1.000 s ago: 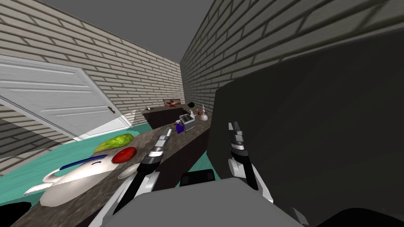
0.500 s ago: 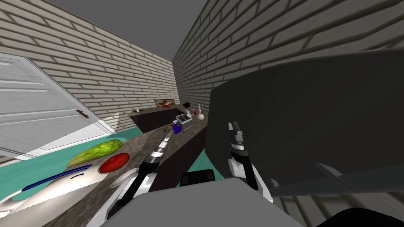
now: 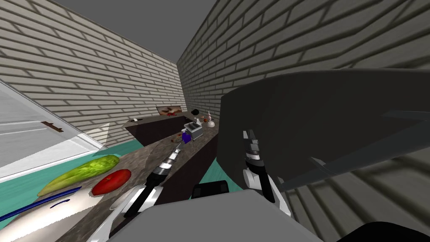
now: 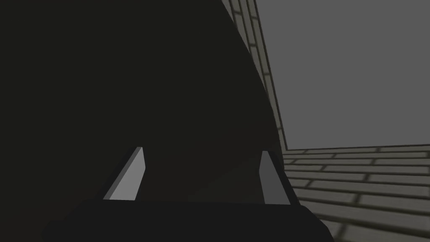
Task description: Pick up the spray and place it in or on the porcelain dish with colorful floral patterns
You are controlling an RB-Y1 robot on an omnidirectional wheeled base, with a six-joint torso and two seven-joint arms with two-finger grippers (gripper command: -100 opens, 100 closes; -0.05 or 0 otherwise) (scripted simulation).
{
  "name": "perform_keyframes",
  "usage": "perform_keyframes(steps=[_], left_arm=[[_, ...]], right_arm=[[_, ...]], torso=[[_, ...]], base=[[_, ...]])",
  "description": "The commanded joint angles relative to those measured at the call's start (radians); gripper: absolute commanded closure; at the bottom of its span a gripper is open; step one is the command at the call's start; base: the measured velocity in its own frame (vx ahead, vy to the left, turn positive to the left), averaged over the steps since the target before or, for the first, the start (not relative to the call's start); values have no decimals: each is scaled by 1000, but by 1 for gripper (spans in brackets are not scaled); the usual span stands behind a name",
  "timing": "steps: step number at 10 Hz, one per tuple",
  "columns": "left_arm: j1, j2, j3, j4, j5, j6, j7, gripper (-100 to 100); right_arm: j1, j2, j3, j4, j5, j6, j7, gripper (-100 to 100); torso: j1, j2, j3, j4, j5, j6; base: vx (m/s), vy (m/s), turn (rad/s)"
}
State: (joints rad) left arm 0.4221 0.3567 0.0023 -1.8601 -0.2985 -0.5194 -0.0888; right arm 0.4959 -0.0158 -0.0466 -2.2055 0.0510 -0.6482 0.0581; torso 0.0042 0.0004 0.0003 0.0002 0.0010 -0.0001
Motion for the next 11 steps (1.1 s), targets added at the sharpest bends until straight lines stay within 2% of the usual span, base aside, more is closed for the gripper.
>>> perform_keyframes(steps=[1,4,5,7,8,9,10,11], left_arm=[[-12,15,4,29,-7,-2,-7,-100],[-47,99,24,139,-51,-21,-46,-100],[-47,99,24,156,-51,-21,-46,-100],[-70,156,38,228,-76,-34,-71,-100],[-70,156,38,239,-76,-34,-71,-100],[-82,185,45,273,-88,-41,-83,-100],[-82,185,45,280,-88,-41,-83,-100],[-93,214,52,319,-99,-48,-95,-100]], right_arm=[[0,0,0,0,0,0,0,0],[0,0,0,0,0,0,0,0],[0,0,0,0,0,0,0,0],[0,0,0,0,0,0,0,0],[0,0,0,0,0,0,0,0],[0,0,0,0,0,0,0,0],[0,0,0,0,0,0,0,0],[0,0,0,0,0,0,0,0]], torso=[[0,0,0,0,0,0],[3,1,1,0,1,0],[4,3,2,1,1,0],[1,0,0,0,0,-1],[2,1,1,0,0,0],[1,1,0,0,1,-1],[2,0,0,0,0,0],[0,-1,-1,0,0,-1]], base=[[-26,47,-134],[-58,86,-301],[-48,54,-164],[-48,60,-211],[-51,58,-176],[-33,59,-288],[-26,39,-126],[-36,47,-174]])
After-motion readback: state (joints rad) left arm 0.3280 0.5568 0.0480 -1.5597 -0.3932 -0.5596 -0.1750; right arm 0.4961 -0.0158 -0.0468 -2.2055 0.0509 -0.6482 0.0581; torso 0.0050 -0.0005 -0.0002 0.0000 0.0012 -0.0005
